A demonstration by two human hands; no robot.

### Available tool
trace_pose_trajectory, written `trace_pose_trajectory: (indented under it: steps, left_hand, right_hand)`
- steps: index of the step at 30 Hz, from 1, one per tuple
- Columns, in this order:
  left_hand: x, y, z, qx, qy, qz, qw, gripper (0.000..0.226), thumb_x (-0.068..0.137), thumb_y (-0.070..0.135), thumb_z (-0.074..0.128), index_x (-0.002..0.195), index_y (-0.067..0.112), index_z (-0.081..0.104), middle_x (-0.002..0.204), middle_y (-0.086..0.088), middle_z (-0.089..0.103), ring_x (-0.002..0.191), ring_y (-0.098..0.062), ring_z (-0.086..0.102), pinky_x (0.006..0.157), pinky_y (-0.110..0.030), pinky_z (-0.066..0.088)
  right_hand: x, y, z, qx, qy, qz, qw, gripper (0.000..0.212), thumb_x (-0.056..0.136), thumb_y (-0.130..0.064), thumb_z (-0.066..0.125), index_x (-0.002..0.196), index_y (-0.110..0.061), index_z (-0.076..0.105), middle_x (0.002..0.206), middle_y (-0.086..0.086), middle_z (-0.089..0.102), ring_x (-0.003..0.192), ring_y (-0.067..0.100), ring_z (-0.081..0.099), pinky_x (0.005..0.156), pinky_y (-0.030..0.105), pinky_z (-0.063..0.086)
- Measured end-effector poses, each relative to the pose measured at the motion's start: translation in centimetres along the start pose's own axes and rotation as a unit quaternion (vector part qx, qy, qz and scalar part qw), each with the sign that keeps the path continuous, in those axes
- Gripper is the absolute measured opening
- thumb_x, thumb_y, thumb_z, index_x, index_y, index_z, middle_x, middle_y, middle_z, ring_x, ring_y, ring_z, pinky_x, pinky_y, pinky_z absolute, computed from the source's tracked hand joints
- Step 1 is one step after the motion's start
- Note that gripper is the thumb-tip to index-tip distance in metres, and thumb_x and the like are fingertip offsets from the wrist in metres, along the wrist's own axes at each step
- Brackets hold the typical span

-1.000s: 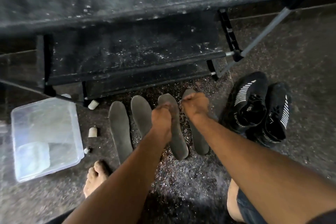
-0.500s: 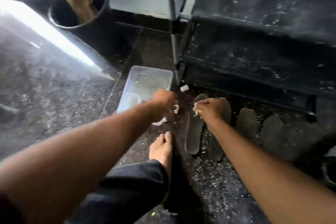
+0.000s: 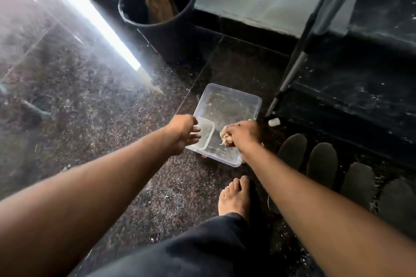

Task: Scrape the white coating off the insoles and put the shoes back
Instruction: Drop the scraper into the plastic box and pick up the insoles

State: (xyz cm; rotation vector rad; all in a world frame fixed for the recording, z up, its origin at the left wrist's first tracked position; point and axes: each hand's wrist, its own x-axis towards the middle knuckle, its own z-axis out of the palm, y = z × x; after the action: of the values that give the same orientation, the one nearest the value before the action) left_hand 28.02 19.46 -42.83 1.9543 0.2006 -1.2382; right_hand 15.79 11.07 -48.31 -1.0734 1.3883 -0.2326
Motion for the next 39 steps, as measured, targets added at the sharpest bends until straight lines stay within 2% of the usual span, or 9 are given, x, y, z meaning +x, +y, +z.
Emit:
trace_pose_trajectory:
  steps: [4,7,13,19,23,27,31,36,39]
  left_hand:
    - [2.8,-2.5,0.1,-0.088,0.015,-0.005,0.996,0.024,0.106,0.002,0.038,0.086,0.007,0.051,0.078,-0.007,0.049,0.061,-0.018,0.045,0.041,-0.018,0.040]
    - [4.7,-4.4,0.2,-0.103,0.044,0.003,0.994,0.024,0.103,0.003,0.042,0.082,0.008,0.053,0.078,-0.007,0.051,0.061,-0.018,0.048,0.051,-0.023,0.042]
    - [6.5,-5.6,0.0,-0.133,0.085,0.022,0.987,0.021,0.096,0.012,0.050,0.078,0.010,0.060,0.073,-0.006,0.056,0.060,-0.020,0.052,0.062,-0.029,0.043]
    - [6.8,-5.8,0.4,-0.136,0.081,0.025,0.987,0.029,0.102,0.020,0.052,0.076,0.014,0.062,0.061,0.002,0.053,0.056,-0.014,0.047,0.059,-0.027,0.038]
    - [6.5,-5.8,0.9,-0.133,0.082,0.032,0.987,0.026,0.103,0.024,0.052,0.087,0.011,0.068,0.067,0.000,0.055,0.063,-0.016,0.051,0.075,-0.033,0.043]
    - [6.1,-5.7,1.2,-0.075,0.071,0.044,0.994,0.020,0.073,0.028,0.057,0.074,0.010,0.065,0.070,-0.004,0.057,0.072,-0.023,0.054,0.074,-0.037,0.042]
    - [6.1,-5.9,1.3,-0.011,0.053,0.089,0.995,0.020,0.074,0.021,0.056,0.070,0.007,0.069,0.070,-0.010,0.064,0.070,-0.025,0.059,0.069,-0.040,0.049]
    - [5.9,-5.2,1.5,0.005,0.062,0.104,0.993,0.019,0.087,0.014,0.057,0.078,0.013,0.074,0.080,-0.012,0.071,0.076,-0.028,0.065,0.080,-0.052,0.059]
    - [5.2,-4.3,2.1,0.067,0.067,0.131,0.987,0.020,0.097,0.009,0.054,0.097,0.011,0.074,0.079,-0.005,0.070,0.066,-0.022,0.060,0.063,-0.031,0.049]
  right_hand:
    - [1.2,0.2,3.5,-0.086,-0.019,-0.016,0.996,0.007,0.074,-0.008,0.072,0.073,-0.001,0.072,0.071,0.014,0.071,0.059,0.027,0.068,0.051,0.037,0.059]
    - [2.2,0.8,6.3,-0.176,-0.021,-0.062,0.982,0.017,0.076,-0.017,0.067,0.079,-0.002,0.074,0.081,0.015,0.075,0.077,0.031,0.071,0.068,0.042,0.060]
    - [3.5,2.0,9.5,-0.275,-0.063,-0.082,0.956,0.019,0.086,-0.014,0.061,0.095,-0.004,0.075,0.099,0.015,0.075,0.095,0.027,0.071,0.070,0.023,0.048]
    - [3.7,2.7,9.9,-0.337,-0.105,-0.100,0.930,0.028,0.091,-0.016,0.060,0.113,0.000,0.066,0.112,0.018,0.068,0.105,0.031,0.066,0.075,0.026,0.046]
    - [3.0,1.8,9.6,-0.372,-0.103,-0.100,0.917,0.034,0.098,-0.018,0.053,0.123,0.003,0.059,0.123,0.020,0.064,0.113,0.034,0.063,0.084,0.033,0.048]
    - [3.0,1.7,9.5,-0.293,-0.097,-0.078,0.948,0.020,0.095,-0.012,0.047,0.098,-0.002,0.064,0.114,0.022,0.067,0.095,0.028,0.064,0.075,0.032,0.047]
    - [3.7,2.3,10.0,-0.210,-0.058,-0.035,0.975,0.031,0.095,-0.015,0.039,0.071,-0.009,0.059,0.080,0.007,0.063,0.080,0.023,0.062,0.061,0.030,0.039]
    - [2.8,1.8,8.3,-0.267,-0.052,-0.107,0.956,0.018,0.086,-0.011,0.053,0.077,-0.007,0.067,0.070,0.003,0.064,0.064,0.016,0.057,0.045,0.021,0.030]
    - [2.1,1.0,6.0,-0.265,-0.046,-0.150,0.951,0.014,0.084,-0.006,0.058,0.082,-0.007,0.072,0.081,0.010,0.071,0.068,0.017,0.064,0.050,0.019,0.035]
